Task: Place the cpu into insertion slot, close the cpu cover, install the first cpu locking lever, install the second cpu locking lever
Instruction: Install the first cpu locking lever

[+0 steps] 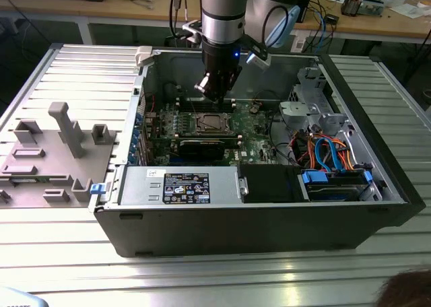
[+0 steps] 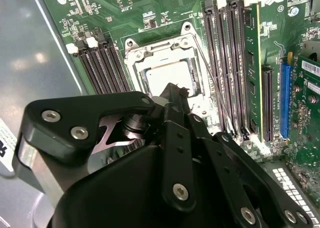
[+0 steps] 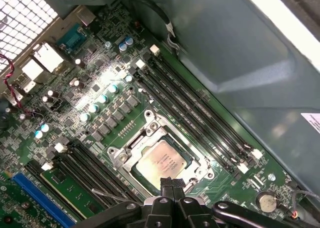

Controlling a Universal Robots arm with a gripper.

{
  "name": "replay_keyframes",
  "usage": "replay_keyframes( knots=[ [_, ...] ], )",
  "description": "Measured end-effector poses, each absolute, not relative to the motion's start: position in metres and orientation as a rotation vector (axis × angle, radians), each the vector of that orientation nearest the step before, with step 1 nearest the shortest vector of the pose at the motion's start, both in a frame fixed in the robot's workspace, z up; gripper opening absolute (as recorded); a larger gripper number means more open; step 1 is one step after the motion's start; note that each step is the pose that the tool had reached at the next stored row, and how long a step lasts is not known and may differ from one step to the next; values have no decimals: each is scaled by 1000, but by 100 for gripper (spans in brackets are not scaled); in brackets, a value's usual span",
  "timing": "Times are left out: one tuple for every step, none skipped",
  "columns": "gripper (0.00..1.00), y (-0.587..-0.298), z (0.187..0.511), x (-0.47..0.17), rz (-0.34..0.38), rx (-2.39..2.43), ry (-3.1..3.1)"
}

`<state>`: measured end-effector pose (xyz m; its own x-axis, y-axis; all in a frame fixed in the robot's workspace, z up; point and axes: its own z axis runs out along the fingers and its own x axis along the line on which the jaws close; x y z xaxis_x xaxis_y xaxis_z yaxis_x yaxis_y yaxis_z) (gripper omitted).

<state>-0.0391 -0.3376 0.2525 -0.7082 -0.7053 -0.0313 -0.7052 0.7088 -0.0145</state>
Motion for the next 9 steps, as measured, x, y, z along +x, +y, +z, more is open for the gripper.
replay_keyframes(
  knots=[
    [11,-338,253,-39,-2,-1182,2874],
    [11,-338,253,-39,-2,-1175,2876],
    [11,-338,253,-39,-2,-1171,2878],
    [11,-338,253,-39,-3,-1167,2880],
    [11,-338,253,-39,-3,-1163,2881],
    [11,-338,253,-39,-3,-1159,2883],
    [11,-338,253,-39,-3,-1153,2885],
    [11,-338,253,-39,-3,-1149,2887],
    [11,-338,253,-39,-3,-1144,2889]
  ],
)
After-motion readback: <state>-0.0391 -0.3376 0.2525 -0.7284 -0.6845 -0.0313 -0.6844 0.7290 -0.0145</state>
